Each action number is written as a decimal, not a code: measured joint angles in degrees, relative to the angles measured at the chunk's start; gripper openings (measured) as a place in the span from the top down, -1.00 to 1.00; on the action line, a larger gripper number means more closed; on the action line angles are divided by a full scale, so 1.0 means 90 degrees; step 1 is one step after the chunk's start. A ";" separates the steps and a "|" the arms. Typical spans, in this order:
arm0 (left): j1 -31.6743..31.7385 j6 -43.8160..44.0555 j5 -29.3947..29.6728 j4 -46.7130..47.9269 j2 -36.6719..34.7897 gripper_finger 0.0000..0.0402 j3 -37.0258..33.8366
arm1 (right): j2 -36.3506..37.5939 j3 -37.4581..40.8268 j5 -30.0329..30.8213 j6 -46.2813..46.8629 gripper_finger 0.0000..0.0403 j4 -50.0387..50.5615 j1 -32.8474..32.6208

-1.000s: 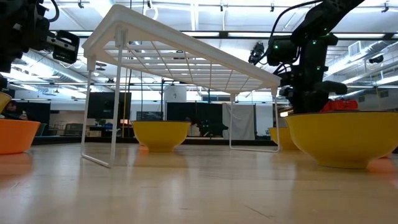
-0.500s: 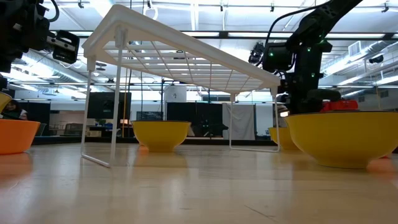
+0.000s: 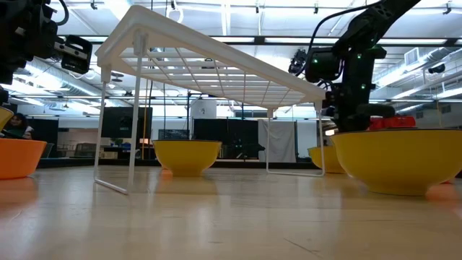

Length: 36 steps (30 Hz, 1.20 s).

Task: Pick & Place Mini bowls
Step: Put the yellow patterned bowl on the shelf

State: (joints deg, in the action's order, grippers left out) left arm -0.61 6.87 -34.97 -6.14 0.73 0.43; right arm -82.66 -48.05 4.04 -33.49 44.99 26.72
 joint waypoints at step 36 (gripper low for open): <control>0.0001 0.0000 0.0001 -0.0001 0.0000 0.82 0.0000 | 0.1161 -0.2521 0.0840 -0.1210 1.00 0.2490 -0.0721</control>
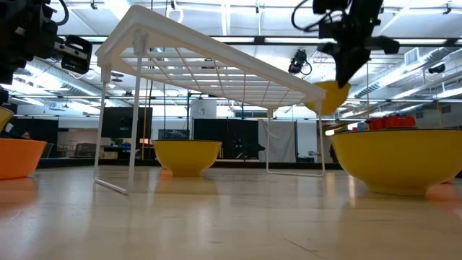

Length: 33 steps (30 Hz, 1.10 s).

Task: Pick & Place Mini bowls
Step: Put the yellow patterned bowl on the shelf

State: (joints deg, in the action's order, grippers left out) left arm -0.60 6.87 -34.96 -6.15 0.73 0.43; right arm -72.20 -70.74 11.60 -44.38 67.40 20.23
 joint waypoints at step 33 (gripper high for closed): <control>0.0000 0.0000 0.0000 0.0000 0.0000 0.82 0.0000 | -0.0160 -0.0381 -0.0734 -0.1841 1.00 -0.1263 -0.2627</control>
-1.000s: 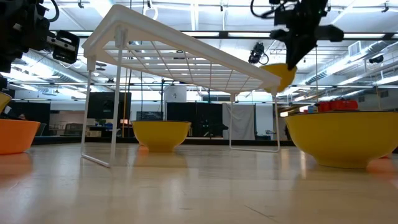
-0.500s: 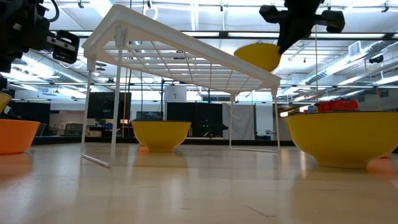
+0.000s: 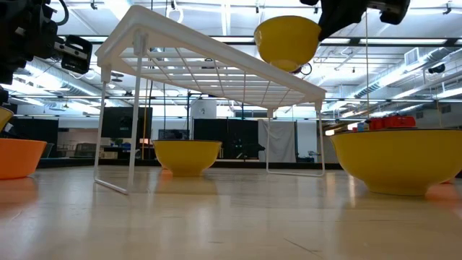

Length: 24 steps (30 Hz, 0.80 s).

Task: Pick & Place Mini bowls
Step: Put the yellow patterned bowl on the shelf

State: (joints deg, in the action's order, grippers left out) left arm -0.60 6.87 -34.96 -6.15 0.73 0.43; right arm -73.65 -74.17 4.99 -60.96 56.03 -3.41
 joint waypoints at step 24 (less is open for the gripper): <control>-0.0001 0.0000 0.0024 0.0004 -0.0001 0.82 0.0000 | -0.0797 0.0000 0.0191 -0.0113 1.00 -0.0259 -0.0001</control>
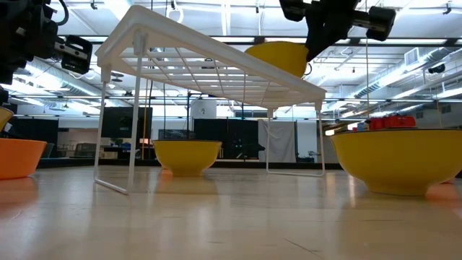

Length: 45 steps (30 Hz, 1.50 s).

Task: Pick & Place Mini bowls
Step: Put the yellow patterned bowl on the shelf, then put the orange bowl on the shelf

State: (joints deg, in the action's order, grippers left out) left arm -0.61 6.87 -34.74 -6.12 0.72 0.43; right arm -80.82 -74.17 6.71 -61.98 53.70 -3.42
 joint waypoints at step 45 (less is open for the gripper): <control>-0.0001 0.0000 0.0002 0.0004 0.0001 0.82 0.0000 | 0.1036 0.0000 0.0988 0.3050 0.35 0.1431 -0.0010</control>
State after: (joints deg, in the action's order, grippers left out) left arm -0.62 6.87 -34.72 -6.09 0.73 0.43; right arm -71.50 -74.17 15.61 -34.53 66.58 -3.51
